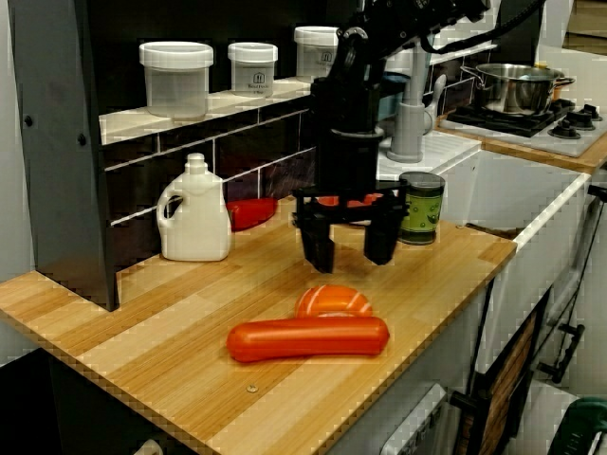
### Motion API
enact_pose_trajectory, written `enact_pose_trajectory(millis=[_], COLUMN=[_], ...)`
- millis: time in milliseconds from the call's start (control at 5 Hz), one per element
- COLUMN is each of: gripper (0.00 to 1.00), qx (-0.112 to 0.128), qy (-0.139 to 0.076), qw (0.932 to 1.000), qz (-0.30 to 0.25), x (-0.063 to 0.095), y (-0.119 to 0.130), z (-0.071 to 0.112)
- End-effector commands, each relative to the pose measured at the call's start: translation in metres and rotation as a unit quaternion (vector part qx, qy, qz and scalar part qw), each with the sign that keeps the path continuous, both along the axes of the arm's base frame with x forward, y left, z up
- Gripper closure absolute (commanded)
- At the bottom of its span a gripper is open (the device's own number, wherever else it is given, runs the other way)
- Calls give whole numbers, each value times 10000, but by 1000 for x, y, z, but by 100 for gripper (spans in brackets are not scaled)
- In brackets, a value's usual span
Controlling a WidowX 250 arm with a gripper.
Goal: Push into sink
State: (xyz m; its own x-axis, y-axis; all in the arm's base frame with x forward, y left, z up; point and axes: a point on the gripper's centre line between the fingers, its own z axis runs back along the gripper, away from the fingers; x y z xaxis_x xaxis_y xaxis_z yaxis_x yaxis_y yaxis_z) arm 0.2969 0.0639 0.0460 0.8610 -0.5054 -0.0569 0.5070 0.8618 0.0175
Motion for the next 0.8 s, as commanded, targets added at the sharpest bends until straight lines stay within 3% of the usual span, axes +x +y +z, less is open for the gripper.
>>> enact_pose_trajectory(millis=[0,200,600], gripper=[0,0,0], qx=[175,190,-204], qy=[-65,4,243], qw=[9982,9951,9889], qz=[-564,-969,-1453], x=[7,7,-2], y=[-41,-54,-97], z=[5,2,1])
